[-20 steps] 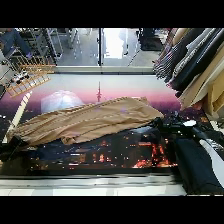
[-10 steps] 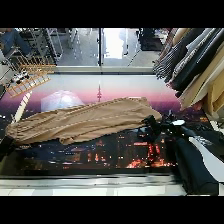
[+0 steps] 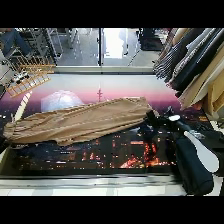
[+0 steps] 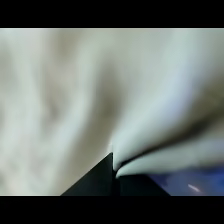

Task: Fold the clothes and pants, and hang the long-sleeved shirts on hangers.

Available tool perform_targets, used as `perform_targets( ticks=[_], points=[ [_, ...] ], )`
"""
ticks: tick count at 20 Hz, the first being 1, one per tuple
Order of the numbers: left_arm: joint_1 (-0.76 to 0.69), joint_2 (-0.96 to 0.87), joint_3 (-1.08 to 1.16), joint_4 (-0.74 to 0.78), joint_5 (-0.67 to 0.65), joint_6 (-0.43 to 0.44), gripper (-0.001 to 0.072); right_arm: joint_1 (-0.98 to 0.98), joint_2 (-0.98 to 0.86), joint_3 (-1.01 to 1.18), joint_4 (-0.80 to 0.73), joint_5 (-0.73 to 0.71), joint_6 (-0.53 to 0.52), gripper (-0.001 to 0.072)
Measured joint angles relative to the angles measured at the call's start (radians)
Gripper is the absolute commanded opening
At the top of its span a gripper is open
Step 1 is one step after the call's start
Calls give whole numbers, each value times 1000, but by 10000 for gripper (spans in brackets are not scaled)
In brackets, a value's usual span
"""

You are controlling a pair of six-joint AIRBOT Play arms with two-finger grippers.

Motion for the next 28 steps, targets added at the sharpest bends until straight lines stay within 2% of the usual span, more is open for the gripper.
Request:
perform_targets(
  ticks=[3, 5, 9, 13, 19, 20, 22, 24, 25, 28],
  points=[
    [10, -85, 160, -50, -94, 21, 13, -1, -4, 147, -51, 28, -11, 21],
    [26, -151, 307, -119, -192, 56, 13, -8, -3, 270, -97, 85, -60, 21],
    [81, -250, 541, -162, -400, 138, 13, -12, 27, 396, -256, 347, -122, 22],
    [126, -306, 599, -9, -515, 203, 12, 13, 80, 282, -390, 596, -139, 22],
    [149, -369, 557, 201, -544, 276, 12, 77, 239, -51, -462, 727, -114, 25],
    [150, -373, 556, 234, -531, 278, 12, 85, 270, -101, -478, 743, -105, 98],
    [153, -379, 558, 280, -504, 280, 12, 95, 330, -187, -513, 805, -89, 464],
    [157, -382, 571, 305, -472, 283, 13, 99, 385, -231, -543, 870, -76, 483],
    [158, -383, 581, 308, -462, 284, 13, 97, 415, -237, -563, 892, -65, 522],
    [160, -385, 628, 296, -439, 286, 13, 36, 498, -221, -647, 897, -19, 566]
  ],
)
